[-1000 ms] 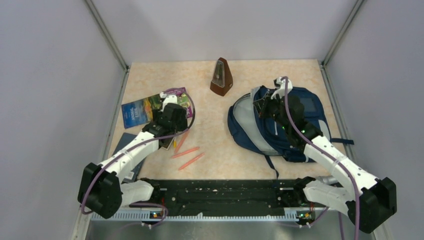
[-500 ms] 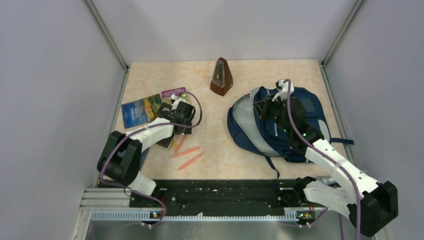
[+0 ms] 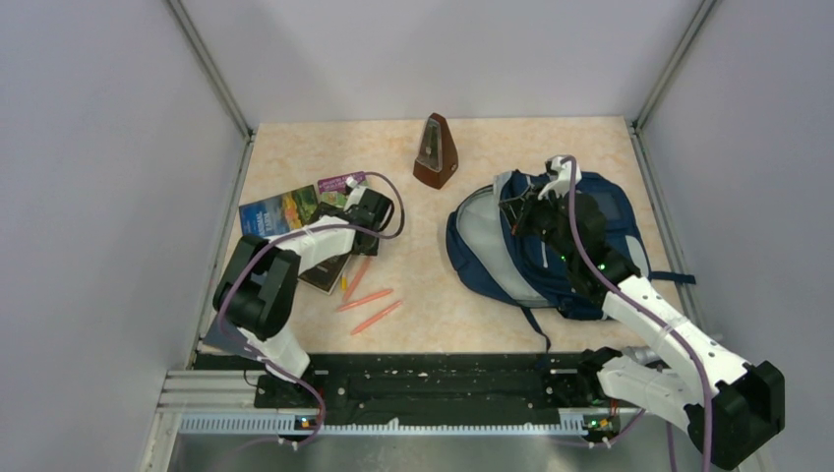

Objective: Pack the student bag
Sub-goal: Pick up the book from the center of the board.

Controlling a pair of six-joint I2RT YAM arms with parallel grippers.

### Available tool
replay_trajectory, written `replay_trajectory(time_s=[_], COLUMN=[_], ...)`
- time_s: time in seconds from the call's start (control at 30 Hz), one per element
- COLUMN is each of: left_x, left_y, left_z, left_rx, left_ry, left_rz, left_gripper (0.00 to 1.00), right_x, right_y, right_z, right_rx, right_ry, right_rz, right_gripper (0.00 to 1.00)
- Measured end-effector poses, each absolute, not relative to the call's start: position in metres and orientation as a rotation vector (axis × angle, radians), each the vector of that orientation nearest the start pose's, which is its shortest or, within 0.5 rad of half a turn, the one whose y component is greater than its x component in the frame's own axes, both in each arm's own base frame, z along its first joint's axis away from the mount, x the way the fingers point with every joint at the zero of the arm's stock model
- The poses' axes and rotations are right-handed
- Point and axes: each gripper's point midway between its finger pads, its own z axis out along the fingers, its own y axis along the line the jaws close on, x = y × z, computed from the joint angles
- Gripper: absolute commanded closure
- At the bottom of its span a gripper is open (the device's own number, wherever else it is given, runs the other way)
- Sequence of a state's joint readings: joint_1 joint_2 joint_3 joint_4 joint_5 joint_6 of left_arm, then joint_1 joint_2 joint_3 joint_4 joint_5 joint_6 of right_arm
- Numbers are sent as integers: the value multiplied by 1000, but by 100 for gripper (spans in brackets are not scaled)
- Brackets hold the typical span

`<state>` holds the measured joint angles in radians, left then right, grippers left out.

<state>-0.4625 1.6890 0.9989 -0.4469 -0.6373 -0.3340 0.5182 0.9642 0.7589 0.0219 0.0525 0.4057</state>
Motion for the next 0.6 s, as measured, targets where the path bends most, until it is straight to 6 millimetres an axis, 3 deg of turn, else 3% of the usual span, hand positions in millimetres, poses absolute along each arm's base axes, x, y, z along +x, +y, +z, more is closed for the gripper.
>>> replay_trajectory(time_s=[0.17, 0.33, 0.6], left_x=[343, 343, 344], left_y=[-64, -66, -61], left_z=[41, 38, 45], left_rx=[21, 43, 66], left_ry=[2478, 2490, 2466], left_rz=[576, 573, 607], left_gripper=[3, 45, 85], right_x=[310, 310, 310], right_y=[184, 185, 184], right_z=[256, 256, 255], right_rx=[-62, -63, -62], right_ry=[1796, 1796, 1797], right_rz=[625, 627, 628], right_gripper=[100, 100, 100])
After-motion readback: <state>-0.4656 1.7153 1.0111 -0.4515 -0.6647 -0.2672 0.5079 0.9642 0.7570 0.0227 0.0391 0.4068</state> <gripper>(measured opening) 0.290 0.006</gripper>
